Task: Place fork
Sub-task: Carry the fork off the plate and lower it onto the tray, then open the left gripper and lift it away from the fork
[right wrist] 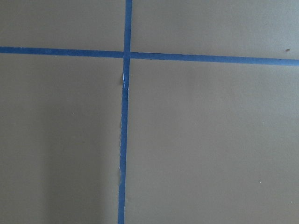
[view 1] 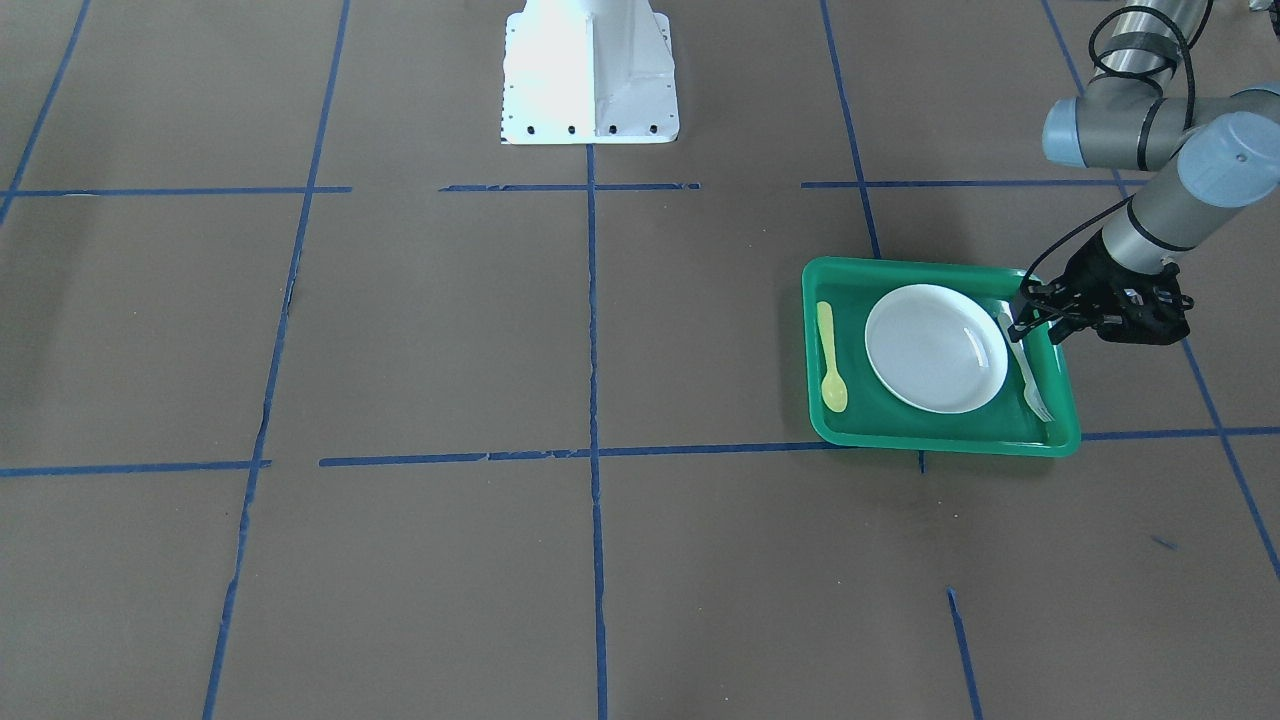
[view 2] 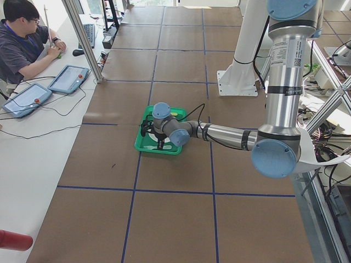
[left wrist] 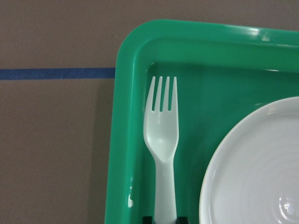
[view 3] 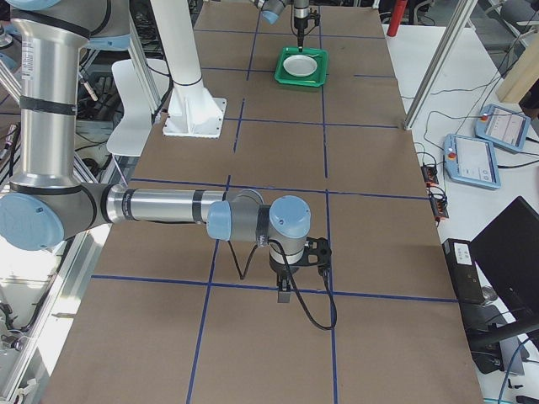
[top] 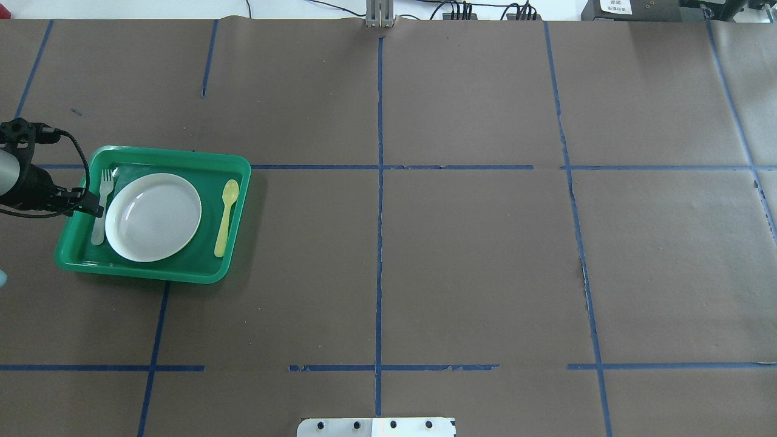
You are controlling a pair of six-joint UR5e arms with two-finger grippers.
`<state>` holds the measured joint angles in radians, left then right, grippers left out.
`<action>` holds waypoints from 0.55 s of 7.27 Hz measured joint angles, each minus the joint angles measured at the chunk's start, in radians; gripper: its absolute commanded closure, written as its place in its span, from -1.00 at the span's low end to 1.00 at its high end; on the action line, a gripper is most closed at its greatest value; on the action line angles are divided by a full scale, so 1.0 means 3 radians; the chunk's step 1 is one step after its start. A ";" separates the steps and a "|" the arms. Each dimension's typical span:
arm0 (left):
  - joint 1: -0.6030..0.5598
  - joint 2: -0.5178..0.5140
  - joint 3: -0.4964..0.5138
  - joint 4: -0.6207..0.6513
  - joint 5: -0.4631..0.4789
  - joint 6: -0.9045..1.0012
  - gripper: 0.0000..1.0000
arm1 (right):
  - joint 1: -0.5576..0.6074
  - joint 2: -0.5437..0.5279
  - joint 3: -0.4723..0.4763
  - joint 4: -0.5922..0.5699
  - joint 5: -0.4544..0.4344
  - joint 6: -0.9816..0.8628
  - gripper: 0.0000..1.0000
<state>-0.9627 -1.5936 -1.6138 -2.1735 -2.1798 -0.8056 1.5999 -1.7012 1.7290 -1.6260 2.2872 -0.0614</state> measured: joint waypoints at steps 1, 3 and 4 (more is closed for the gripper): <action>-0.0012 0.0020 -0.0014 0.0004 0.0000 -0.0004 -1.00 | 0.0000 0.0000 0.0001 0.0000 0.0000 0.0000 -1.00; -0.0154 0.0080 -0.0060 0.0030 -0.0010 0.0005 -1.00 | 0.0000 0.0000 0.0000 0.0000 0.0000 0.0000 -1.00; -0.0351 0.0093 -0.0086 0.0091 -0.0066 0.0062 -1.00 | 0.0000 0.0000 0.0000 0.0000 0.0000 0.0001 -1.00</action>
<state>-1.0679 -1.5657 -1.6395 -2.1462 -2.1997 -0.7871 1.5999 -1.7012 1.7289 -1.6260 2.2872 -0.0611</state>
